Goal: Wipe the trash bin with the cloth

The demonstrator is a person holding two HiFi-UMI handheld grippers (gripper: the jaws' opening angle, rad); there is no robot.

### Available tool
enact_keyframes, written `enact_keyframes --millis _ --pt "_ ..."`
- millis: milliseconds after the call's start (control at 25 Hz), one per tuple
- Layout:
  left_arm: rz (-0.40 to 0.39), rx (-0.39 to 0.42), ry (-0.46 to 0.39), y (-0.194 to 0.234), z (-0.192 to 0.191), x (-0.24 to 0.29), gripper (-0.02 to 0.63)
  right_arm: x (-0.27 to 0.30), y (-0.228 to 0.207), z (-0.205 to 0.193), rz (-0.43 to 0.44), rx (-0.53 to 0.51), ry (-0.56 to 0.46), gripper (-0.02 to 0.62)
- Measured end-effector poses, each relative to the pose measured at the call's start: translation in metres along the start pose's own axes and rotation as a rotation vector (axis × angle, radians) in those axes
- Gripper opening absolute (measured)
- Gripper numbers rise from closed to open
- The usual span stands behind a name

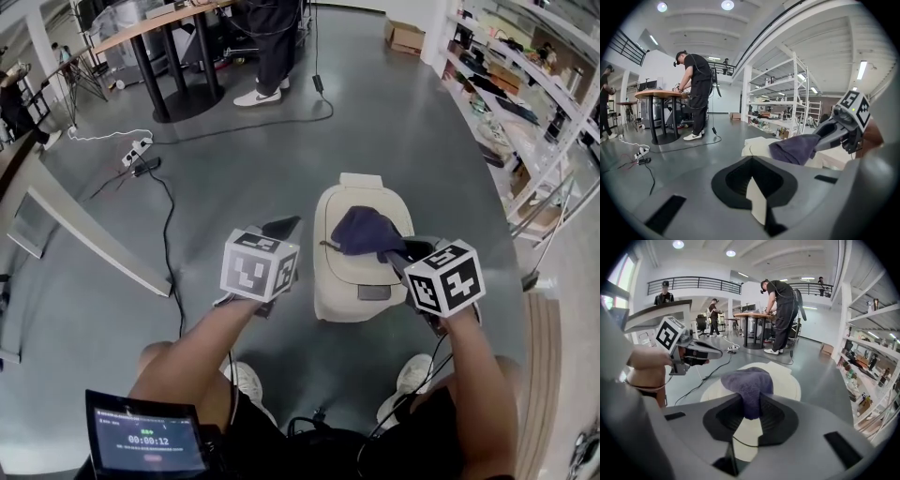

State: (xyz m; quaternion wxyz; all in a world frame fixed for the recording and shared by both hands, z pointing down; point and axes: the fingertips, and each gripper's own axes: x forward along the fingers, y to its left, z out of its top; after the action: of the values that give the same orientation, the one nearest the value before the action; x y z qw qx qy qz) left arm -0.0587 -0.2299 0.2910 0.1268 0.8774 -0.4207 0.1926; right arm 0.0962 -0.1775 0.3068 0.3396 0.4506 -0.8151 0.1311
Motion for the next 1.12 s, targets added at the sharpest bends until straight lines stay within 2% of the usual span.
enact_keyframes --millis 160,400,880,1120 --pt "0.006 -0.007 -0.006 0.004 0.003 -0.014 -0.003 0.003 0.051 0.012 0.076 -0.081 0.002 0.066" --pt "0.006 -0.009 -0.011 0.007 -0.006 -0.019 -0.003 0.024 0.102 -0.006 0.14 -0.178 0.048 0.066" --pt "-0.028 0.014 0.016 -0.01 -0.016 -0.017 -0.003 0.021 0.091 -0.02 0.101 -0.161 0.069 0.066" --pt "-0.035 0.027 0.023 -0.04 -0.016 -0.017 -0.003 0.0 0.068 -0.042 0.078 -0.112 0.045 0.066"
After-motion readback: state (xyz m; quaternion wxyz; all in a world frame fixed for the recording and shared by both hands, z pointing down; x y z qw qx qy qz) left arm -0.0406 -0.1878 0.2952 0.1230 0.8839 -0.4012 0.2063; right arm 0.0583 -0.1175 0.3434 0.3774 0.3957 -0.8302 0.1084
